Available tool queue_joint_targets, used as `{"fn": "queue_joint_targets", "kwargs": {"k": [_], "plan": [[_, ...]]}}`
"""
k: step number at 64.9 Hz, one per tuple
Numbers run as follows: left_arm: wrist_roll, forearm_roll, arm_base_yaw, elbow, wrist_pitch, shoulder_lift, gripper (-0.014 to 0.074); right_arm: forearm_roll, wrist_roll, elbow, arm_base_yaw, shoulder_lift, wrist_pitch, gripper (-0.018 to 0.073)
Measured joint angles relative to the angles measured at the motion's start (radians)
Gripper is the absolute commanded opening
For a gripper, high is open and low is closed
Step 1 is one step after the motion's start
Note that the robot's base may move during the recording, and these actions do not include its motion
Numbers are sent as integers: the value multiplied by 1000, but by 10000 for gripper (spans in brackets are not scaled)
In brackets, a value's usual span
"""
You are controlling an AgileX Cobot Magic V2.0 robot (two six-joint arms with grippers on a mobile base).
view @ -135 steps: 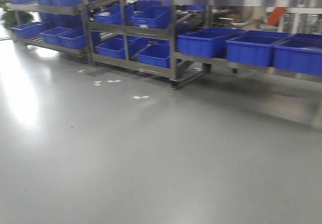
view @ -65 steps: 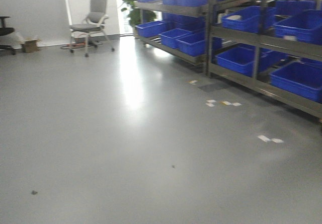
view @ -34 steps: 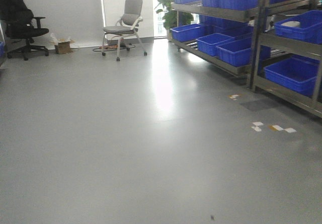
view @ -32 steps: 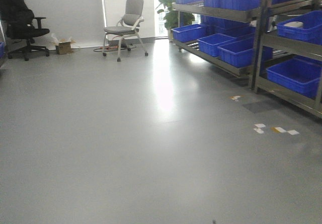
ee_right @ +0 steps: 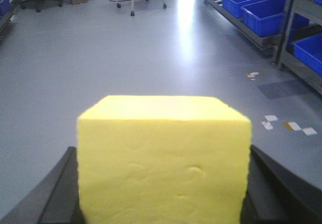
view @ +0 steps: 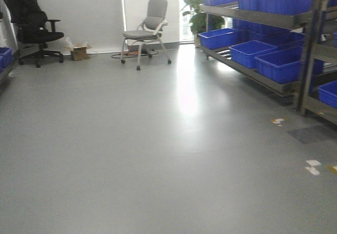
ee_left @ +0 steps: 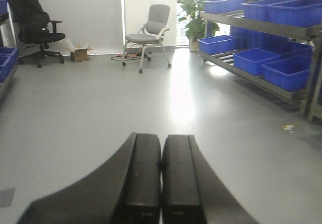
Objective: Place yellow foam block on left shelf second layer
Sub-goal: 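Drive the base toward the shelf rack of blue bins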
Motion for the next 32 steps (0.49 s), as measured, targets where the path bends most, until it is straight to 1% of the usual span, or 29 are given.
{"fn": "queue_joint_targets", "kwargs": {"k": [32], "plan": [[0,0,0,0,0,0,136,0,0,0,0,0,0,326]]}}
